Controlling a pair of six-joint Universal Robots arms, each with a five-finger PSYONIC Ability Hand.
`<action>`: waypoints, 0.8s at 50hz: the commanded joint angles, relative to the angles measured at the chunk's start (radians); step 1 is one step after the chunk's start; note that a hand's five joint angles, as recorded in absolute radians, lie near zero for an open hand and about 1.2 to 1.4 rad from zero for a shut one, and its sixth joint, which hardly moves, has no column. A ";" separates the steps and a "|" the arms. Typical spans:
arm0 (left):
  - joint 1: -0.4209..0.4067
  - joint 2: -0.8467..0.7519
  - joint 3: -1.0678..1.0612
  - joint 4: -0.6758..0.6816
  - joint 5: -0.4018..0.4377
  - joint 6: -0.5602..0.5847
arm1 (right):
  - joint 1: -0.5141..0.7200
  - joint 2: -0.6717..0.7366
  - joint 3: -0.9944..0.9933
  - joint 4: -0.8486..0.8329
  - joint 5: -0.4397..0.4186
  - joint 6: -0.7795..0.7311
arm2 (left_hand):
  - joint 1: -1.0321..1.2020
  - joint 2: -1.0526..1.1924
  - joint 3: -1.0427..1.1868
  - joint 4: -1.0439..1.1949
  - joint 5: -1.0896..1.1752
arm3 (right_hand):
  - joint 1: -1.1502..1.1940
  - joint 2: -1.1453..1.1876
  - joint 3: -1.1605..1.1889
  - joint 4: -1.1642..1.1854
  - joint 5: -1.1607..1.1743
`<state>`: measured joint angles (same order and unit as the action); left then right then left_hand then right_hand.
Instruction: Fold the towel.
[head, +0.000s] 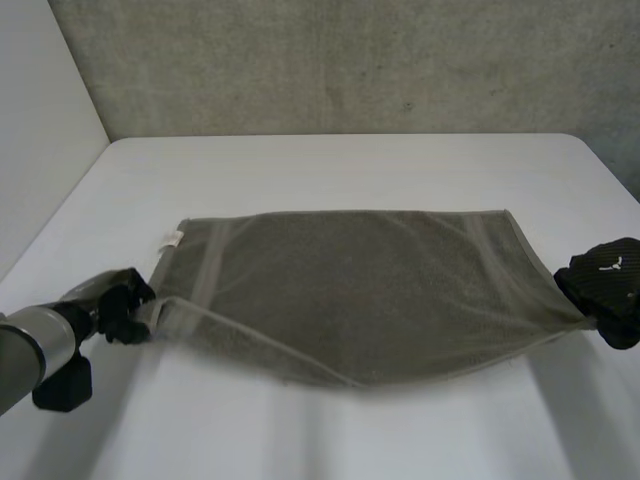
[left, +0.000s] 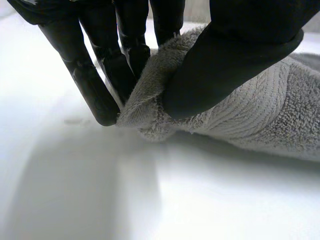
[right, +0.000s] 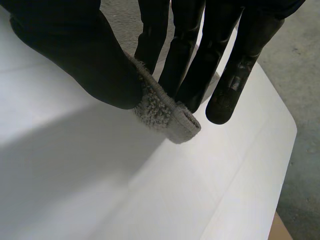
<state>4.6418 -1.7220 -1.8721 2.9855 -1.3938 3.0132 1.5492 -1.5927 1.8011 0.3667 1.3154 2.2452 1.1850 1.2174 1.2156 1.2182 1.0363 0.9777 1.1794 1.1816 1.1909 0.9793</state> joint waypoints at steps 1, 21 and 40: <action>0.006 0.005 0.042 -0.013 -0.001 0.026 | 0.009 0.067 -0.057 -0.067 0.002 0.010 | 0.211 0.179 0.181 0.178 0.185 | 0.419 0.217 0.215 0.205 0.242; -0.083 -0.499 0.536 0.213 -0.089 -0.057 | 0.222 0.747 -0.672 -0.426 0.214 0.085 | 0.211 0.179 0.181 0.178 0.185 | 0.419 0.217 0.215 0.205 0.242; -0.123 -0.754 0.916 0.219 -0.169 -0.053 | 0.229 1.092 -1.088 -0.492 0.223 0.082 | 0.211 0.179 0.181 0.178 0.185 | 0.361 0.160 0.158 0.148 0.185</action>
<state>4.5362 -2.4285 -1.0250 3.2003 -1.5785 2.9560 1.7770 -0.5783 0.8197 -0.1294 1.5373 2.3276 1.1850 1.2175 1.2156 1.2182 1.0363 0.9777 1.1794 1.1817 1.1941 0.9822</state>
